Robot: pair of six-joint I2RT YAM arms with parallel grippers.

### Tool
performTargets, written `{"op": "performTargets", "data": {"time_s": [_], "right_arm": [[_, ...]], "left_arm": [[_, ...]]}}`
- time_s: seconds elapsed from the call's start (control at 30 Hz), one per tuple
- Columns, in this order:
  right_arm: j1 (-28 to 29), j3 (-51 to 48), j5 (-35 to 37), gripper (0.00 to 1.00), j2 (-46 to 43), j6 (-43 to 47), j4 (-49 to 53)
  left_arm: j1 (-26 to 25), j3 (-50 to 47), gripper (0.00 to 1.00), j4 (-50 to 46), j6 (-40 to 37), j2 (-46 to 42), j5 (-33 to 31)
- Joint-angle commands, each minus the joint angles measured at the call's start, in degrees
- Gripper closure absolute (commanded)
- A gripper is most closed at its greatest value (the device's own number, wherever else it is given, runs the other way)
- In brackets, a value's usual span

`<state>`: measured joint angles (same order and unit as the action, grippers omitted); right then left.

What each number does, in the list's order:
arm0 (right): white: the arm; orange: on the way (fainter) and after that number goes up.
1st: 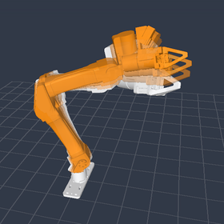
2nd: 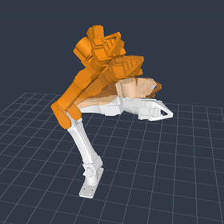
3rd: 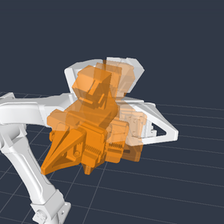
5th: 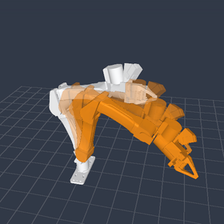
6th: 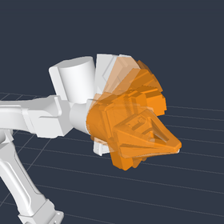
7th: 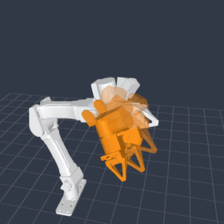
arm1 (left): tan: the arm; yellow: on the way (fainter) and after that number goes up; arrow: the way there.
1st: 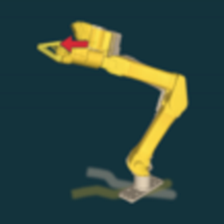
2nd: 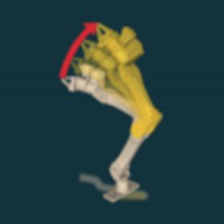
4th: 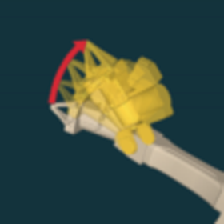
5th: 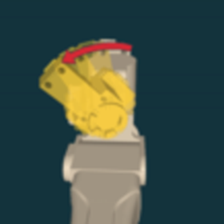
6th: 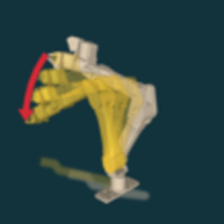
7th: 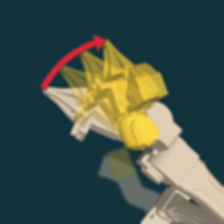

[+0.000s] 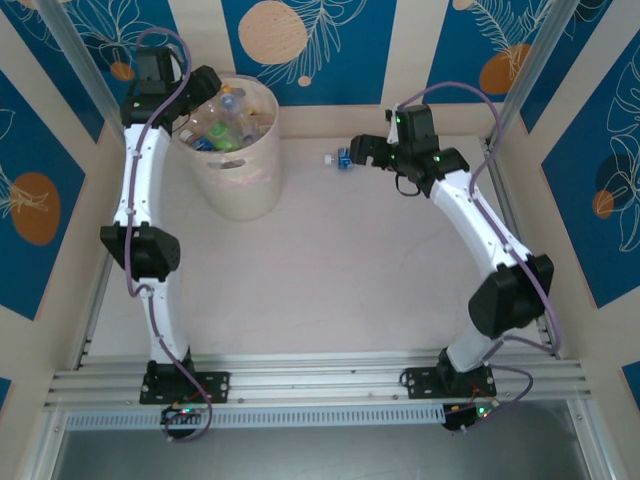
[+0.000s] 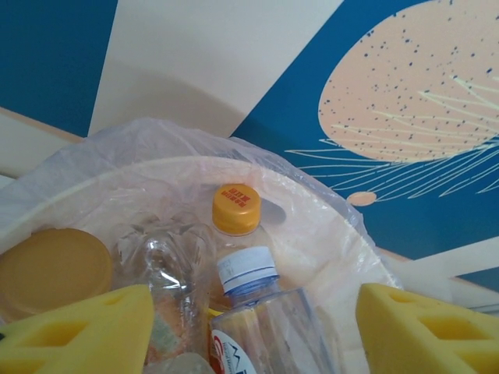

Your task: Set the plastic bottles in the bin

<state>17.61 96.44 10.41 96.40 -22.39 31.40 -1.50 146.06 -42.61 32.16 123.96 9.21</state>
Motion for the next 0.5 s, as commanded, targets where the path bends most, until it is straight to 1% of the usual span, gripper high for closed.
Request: {"op": "performTargets", "data": {"time_s": [0.0, 0.07, 0.13, 0.17, 0.27, 0.37, 0.47], "right_arm": [[-1.9, 6.5, -7.3, 0.01, 8.1, 3.4, 4.3], [-2.8, 10.8, -9.4, 0.01, 13.1, 5.7, 4.8], [-3.7, 15.5, -11.8, 0.01, 17.9, 7.5, 5.4], [-4.0, 18.1, -13.6, 0.01, 21.1, 8.4, 5.5], [-5.1, 27.0, -17.1, 0.01, 29.1, 10.4, 7.1], [-5.8, 35.5, -18.4, 0.01, 36.9, 11.7, 8.5], [-6.5, 41.5, -19.2, 0.01, 43.1, 12.1, 8.4]], "left_arm": [[0.8, 1.4, 0.22, -0.9, -2.1, -5.1, 3.1], [0.7, 1.2, 0.14, -1.5, -2.9, -6.8, 4.8], [0.7, 0.0, 0.02, -2.1, -4.1, -8.9, 6.2], [0.7, -1.0, 0.0, -2.2, -4.8, -10.3, 6.7], [0.7, -7.2, 0.0, -1.6, -6.8, -15.6, 7.3], [0.7, -16.3, 0.0, 1.3, -8.2, -22.4, 6.9], [0.7, -25.1, 0.0, 4.0, -9.3, -29.0, 5.9]]}}
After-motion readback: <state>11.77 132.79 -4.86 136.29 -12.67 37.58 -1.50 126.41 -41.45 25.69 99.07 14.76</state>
